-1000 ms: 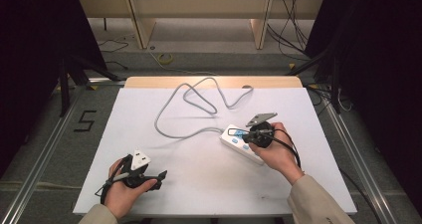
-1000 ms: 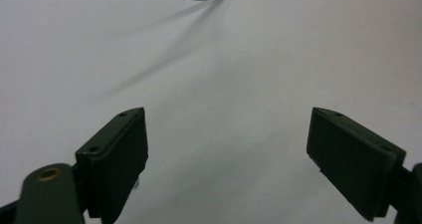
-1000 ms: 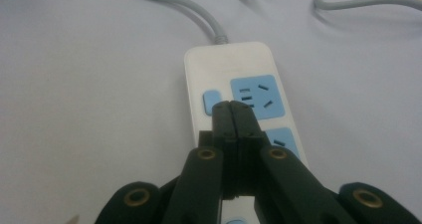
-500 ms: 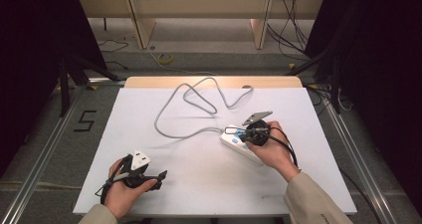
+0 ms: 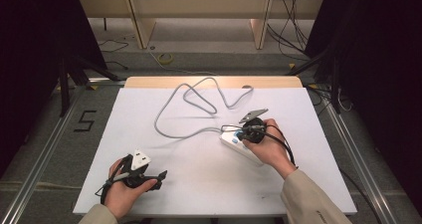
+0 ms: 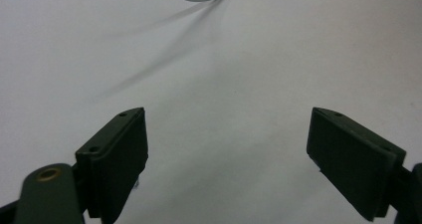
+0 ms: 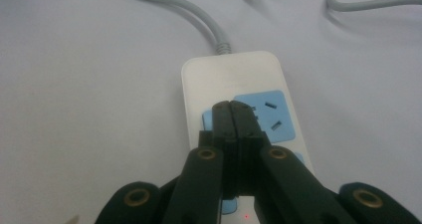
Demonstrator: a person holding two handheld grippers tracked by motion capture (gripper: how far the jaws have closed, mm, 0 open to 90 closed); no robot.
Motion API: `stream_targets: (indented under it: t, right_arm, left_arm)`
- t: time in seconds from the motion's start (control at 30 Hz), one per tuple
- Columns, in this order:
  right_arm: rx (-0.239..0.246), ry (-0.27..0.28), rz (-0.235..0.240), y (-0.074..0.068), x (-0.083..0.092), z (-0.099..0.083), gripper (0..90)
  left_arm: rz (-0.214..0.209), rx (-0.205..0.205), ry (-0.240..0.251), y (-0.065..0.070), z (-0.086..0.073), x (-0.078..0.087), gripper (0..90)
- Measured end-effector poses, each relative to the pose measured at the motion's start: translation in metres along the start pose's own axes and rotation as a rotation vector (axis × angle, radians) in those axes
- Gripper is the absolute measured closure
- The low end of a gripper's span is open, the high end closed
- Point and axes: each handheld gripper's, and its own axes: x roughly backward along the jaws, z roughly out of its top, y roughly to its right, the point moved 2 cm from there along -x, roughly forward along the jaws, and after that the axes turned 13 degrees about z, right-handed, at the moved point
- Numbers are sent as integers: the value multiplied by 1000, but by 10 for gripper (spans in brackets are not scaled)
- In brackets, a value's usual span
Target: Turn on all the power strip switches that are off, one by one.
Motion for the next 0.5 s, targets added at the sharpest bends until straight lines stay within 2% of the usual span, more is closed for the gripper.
stream_targets:
  t: [0.5]
  right_arm:
    - [2,-22,7,0,-9,6,900]
  left_arm:
    - [0,-6,0,0,0,0,162]
